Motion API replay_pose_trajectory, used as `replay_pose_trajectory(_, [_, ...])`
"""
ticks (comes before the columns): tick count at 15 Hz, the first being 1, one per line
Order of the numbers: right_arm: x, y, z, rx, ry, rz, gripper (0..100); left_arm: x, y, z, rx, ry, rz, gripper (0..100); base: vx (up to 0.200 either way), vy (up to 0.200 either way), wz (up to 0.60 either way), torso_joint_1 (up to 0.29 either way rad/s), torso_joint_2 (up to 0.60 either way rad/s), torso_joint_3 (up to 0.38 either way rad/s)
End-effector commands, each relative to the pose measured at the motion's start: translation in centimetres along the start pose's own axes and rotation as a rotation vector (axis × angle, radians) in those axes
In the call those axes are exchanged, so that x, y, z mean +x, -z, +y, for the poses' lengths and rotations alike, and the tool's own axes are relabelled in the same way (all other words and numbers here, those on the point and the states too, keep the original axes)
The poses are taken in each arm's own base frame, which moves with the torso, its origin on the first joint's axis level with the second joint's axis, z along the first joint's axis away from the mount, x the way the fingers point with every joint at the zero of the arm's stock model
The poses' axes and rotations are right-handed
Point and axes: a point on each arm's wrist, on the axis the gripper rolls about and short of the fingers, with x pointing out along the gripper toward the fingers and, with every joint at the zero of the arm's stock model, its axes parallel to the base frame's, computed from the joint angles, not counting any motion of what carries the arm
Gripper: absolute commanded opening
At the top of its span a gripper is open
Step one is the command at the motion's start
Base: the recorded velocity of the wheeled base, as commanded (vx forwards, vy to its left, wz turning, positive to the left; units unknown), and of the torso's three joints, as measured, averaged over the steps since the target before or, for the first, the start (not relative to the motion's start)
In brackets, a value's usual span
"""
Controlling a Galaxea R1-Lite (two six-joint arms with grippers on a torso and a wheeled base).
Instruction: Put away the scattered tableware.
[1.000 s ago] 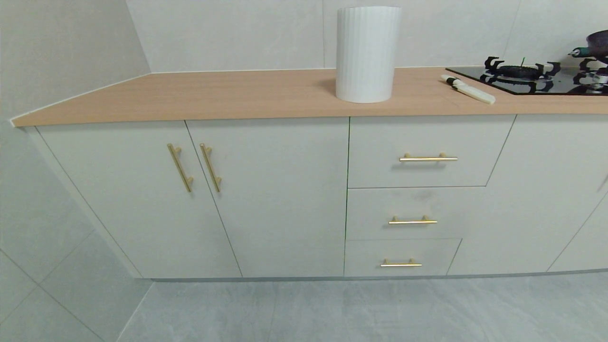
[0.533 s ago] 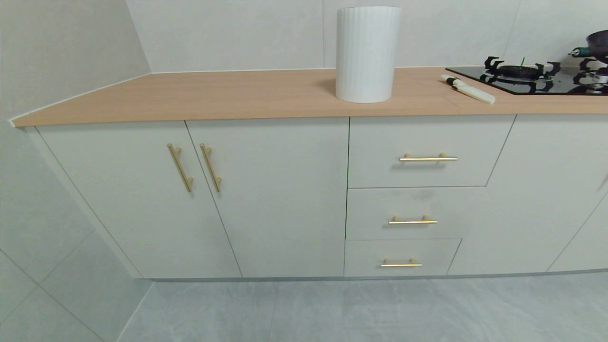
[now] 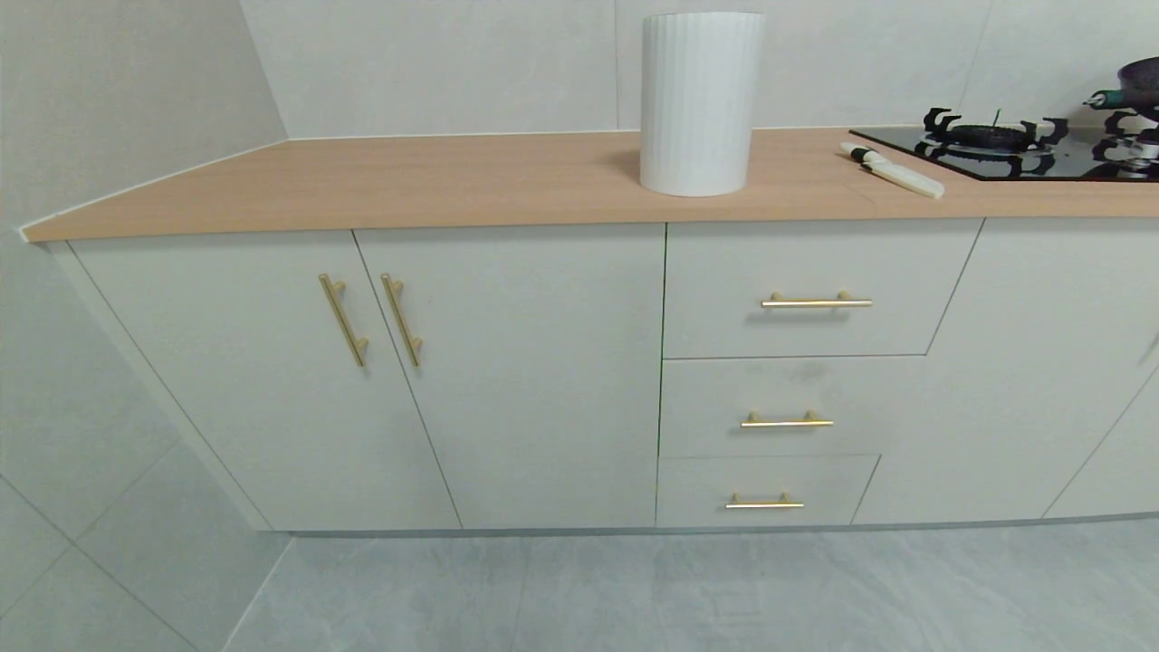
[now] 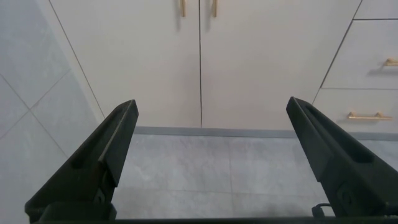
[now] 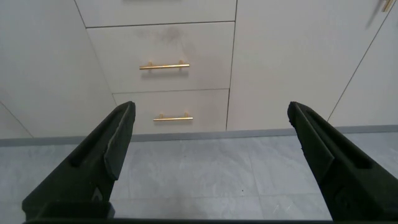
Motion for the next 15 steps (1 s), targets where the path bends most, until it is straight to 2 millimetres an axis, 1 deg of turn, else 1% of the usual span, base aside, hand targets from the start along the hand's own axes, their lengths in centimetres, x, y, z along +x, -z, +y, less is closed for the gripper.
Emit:
replay_pose_trajectory(1, [0.02, 0.0, 0.0, -0.001, -0.001, 0.002, 100, 0.0, 0.0, 0.0, 0.001, 0.001, 0.0, 100, 0.0, 0.0, 0.0, 0.0, 0.0, 0.0])
replay_pose_trajectory(4, [0.03, 0.0, 0.0, -0.003, -0.001, 0.004, 100, 0.0, 0.0, 0.0, 0.001, 0.001, 0.0, 100, 0.0, 0.0, 0.0, 0.0, 0.0, 0.0])
replay_pose_trajectory(15, [0.02, 0.02, 0.0, -0.001, -0.001, 0.004, 100, 0.0, 0.0, 0.0, 0.0, 0.001, 0.0, 100, 0.2, 0.0, 0.0, 0.005, 0.0, 0.0])
